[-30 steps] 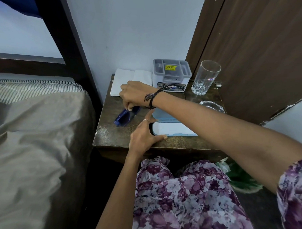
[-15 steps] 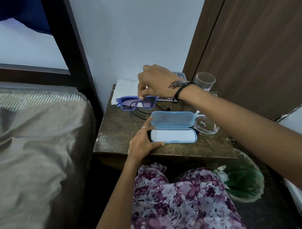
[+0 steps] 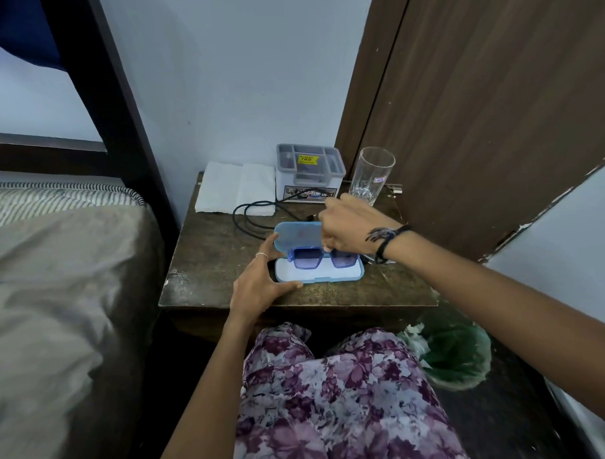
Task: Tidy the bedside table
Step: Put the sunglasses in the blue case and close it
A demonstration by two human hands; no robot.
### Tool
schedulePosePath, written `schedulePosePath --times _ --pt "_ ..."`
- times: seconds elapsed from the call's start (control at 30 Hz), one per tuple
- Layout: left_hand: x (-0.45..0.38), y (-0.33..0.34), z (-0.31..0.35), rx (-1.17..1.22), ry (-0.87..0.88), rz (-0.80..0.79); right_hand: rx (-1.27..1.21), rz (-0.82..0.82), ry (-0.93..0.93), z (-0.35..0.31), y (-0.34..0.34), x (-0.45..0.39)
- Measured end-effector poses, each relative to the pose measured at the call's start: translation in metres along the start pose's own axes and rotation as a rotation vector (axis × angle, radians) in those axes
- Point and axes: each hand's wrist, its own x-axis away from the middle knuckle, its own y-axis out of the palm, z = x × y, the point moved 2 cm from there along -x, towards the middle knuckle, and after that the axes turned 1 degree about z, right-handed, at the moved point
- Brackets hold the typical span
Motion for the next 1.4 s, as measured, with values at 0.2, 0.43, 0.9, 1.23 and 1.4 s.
schedulePosePath --times 0.2,0.43,0.9,1.23,1.4 --pt "0.000 0.000 0.000 0.019 0.022 0.001 0.048 -0.054 -0.038 -0.010 0.019 -0.011" --pt "0.000 -0.001 -0.001 0.026 0.029 0.004 0.005 -0.033 -0.021 -0.012 0.034 -0.013" --pt "0.004 -0.002 0.005 0.053 0.025 0.035 -0.617 0.146 0.227 0.036 0.055 0.010" --pt "0.002 0.001 0.002 0.031 -0.004 0.021 -0.432 0.382 0.110 0.027 0.074 0.028" --pt "0.002 0.000 0.002 0.031 0.002 0.015 -0.176 0.562 0.049 0.012 0.086 0.046"
